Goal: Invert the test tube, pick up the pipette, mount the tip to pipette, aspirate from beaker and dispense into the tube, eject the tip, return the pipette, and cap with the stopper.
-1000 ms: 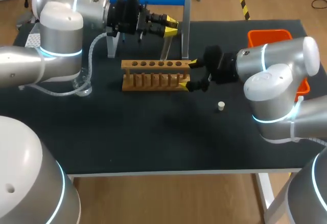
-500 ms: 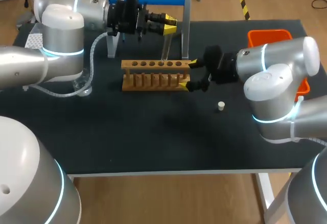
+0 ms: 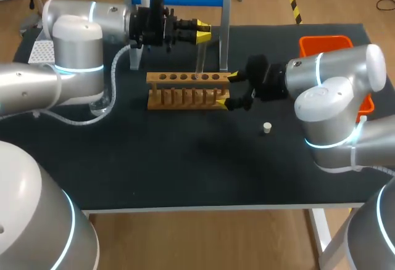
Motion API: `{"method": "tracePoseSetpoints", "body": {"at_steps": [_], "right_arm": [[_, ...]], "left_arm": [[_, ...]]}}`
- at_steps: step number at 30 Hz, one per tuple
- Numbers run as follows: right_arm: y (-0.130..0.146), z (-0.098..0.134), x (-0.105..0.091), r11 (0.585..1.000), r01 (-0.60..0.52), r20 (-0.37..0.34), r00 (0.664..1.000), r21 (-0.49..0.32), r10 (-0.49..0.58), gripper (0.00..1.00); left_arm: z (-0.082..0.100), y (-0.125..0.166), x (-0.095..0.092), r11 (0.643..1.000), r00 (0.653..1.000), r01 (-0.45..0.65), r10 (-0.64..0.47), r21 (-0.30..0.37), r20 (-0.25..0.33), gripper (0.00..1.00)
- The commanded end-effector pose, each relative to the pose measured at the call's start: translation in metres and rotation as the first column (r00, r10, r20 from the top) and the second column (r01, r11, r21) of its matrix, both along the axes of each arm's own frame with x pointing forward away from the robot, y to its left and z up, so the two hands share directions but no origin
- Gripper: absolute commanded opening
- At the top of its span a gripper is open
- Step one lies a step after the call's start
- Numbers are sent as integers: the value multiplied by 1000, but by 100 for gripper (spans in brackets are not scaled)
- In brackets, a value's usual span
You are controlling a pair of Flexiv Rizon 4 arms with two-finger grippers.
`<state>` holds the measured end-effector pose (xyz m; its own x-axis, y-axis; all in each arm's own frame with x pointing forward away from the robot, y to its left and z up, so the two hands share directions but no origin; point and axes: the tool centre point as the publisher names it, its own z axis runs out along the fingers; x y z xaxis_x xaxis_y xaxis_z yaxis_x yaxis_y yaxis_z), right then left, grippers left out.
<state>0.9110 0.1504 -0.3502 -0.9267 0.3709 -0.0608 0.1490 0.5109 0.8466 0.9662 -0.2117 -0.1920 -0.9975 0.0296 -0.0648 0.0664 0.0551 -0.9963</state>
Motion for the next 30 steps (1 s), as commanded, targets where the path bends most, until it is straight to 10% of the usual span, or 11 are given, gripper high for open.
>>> {"method": "tracePoseSetpoints", "body": {"at_steps": [1,30], "right_arm": [[-1,0,0,1000,-2,0,1000,3,2,100],[-1,0,0,1000,-2,0,1000,3,2,100]], "left_arm": [[-5,0,2,1000,1000,-7,7,-4,-2,0],[-7,13,8,998,998,-62,62,-23,15,0]]}}
